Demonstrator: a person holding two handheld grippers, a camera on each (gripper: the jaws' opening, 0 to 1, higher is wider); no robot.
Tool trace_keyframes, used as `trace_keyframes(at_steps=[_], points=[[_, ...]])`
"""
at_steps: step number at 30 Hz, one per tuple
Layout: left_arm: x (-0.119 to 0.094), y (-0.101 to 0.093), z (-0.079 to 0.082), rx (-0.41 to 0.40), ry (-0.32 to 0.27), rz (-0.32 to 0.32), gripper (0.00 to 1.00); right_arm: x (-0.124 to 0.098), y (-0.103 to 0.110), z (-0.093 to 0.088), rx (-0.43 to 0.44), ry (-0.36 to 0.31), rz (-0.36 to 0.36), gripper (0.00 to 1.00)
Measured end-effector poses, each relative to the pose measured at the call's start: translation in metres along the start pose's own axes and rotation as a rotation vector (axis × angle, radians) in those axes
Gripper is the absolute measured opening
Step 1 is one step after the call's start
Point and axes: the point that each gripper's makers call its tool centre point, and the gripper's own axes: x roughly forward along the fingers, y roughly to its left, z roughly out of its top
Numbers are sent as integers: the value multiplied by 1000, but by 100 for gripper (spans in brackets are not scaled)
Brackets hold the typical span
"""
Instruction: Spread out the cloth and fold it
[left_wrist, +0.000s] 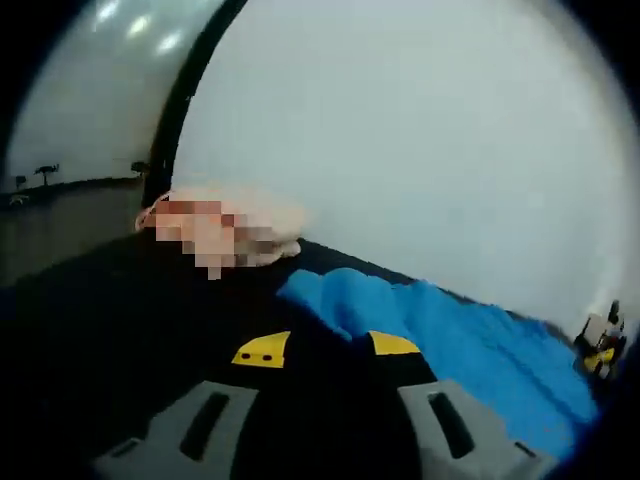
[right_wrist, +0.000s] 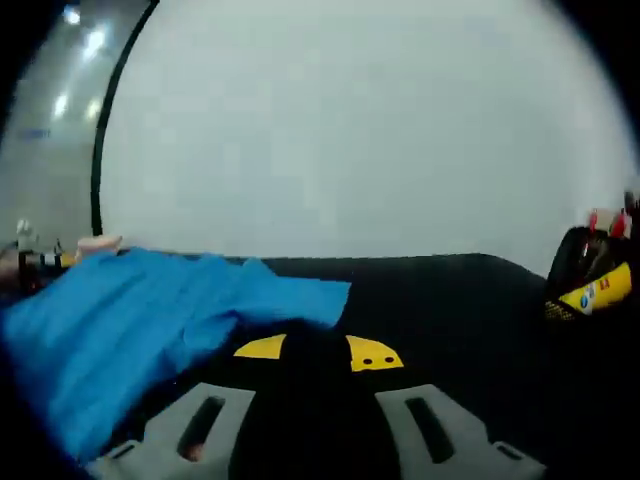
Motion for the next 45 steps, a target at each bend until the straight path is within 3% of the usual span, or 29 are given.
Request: trace_keyframes(at_steps=[2,4,5,7,9,10,13,14,15,16,18,19,21,23,24,26,27,29,31,32,35,36,37,38,40,41,42,44,45], points=[[15,18,16,-127,-50,65,26,10,-5,-3,-3,33,-18,19],[26,29,23,-166,-61,106,25,15,11,-6,41,39,5,20],[33,39,22,-145,-43,158,25,19,21,-10,70,52,15,20],[42,46,21,-28,-27,221,14,26,29,-16,96,67,22,23],[55,28,21,-106,-30,174,15,26,24,-31,43,166,-33,23],[62,18,17,-92,-17,149,16,29,26,-29,49,162,-22,23],[82,4,11,135,9,140,16,42,33,-31,74,168,-17,25],[91,1,13,206,-10,144,15,44,35,-39,-14,204,-23,24],[91,3,13,239,6,159,13,45,34,-35,-111,186,-27,23],[90,10,13,265,29,202,4,43,36,-37,-130,202,-40,22],[79,6,12,224,73,167,0,40,46,-38,-107,214,-22,4],[71,5,11,209,106,163,0,37,46,-37,-104,216,-28,3],[60,-7,30,253,35,99,0,30,46,-33,-108,221,-28,3],[36,-19,67,304,-71,90,0,22,46,-21,-127,199,-32,2],[21,-36,92,382,-152,43,0,18,49,-5,-154,163,-14,2],[3,-60,126,514,-223,5,0,18,51,25,-194,95,4,2],[-6,-68,138,530,-251,-11,0,29,49,36,-203,77,18,2],[-19,-81,154,466,-292,-50,0,36,46,57,-193,20,38,3],[-17,-73,148,499,-282,-36,1,45,43,55,-182,27,41,3],[-12,-62,137,505,-237,-11,1,51,41,51,-177,27,42,3],[20,-14,78,345,-55,49,2,60,27,3,-138,160,29,3],[25,-10,69,327,-31,44,4,59,21,-9,-122,197,18,3],[32,10,46,321,40,89,5,59,12,-14,-126,203,-3,3],[38,29,31,416,88,120,6,57,0,-18,-109,195,-26,2],[35,45,26,447,89,150,12,54,-15,-12,-47,145,-23,2],[32,47,32,433,47,143,16,51,-23,-9,-34,136,-28,2],[26,42,44,358,-36,116,18,52,-30,-3,-21,110,-24,2],[22,39,45,281,-40,89,18,48,-30,-2,-15,114,-21,2],[17,38,39,261,-3,86,17,49,-30,-2,-15,112,-22,2]])
